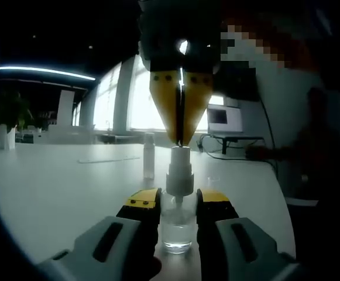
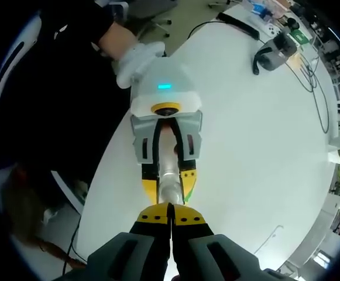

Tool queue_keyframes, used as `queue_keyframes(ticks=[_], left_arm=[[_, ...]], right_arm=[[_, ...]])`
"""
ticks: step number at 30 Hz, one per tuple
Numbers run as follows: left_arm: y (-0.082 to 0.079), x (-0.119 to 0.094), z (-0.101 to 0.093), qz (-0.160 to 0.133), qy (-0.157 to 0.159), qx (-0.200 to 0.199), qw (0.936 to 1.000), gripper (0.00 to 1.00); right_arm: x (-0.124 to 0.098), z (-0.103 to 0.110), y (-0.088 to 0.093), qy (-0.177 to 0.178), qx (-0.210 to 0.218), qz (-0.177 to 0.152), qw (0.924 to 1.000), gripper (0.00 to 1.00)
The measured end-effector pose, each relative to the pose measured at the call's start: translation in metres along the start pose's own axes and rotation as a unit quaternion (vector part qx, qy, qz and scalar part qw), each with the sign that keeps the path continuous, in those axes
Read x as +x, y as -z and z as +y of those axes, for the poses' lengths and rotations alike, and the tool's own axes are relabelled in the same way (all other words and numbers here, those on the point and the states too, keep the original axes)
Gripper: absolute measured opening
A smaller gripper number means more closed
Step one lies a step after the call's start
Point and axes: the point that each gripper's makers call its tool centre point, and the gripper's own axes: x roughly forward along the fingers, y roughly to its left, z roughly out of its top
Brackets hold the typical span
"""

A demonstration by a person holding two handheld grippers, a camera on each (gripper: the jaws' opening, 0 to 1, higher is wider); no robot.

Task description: Clamp pump bottle remove cover press pump head put on cover

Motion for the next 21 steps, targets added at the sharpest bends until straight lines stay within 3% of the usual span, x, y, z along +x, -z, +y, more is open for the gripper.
queue_keyframes(ticks=[5,21], left_arm=[[0.000,0.000,0.001,0.000,0.000,-0.002,1.0000,0.15],[0.000,0.000,0.001,0.000,0.001,-0.001,1.0000,0.15]], right_arm=[[-0.002,-0.016,0.003,-0.005,0.003,-0.002,1.0000,0.00],[0.000,0.000,0.000,-0.007,0.009,-0.008,0.9999,0.00]])
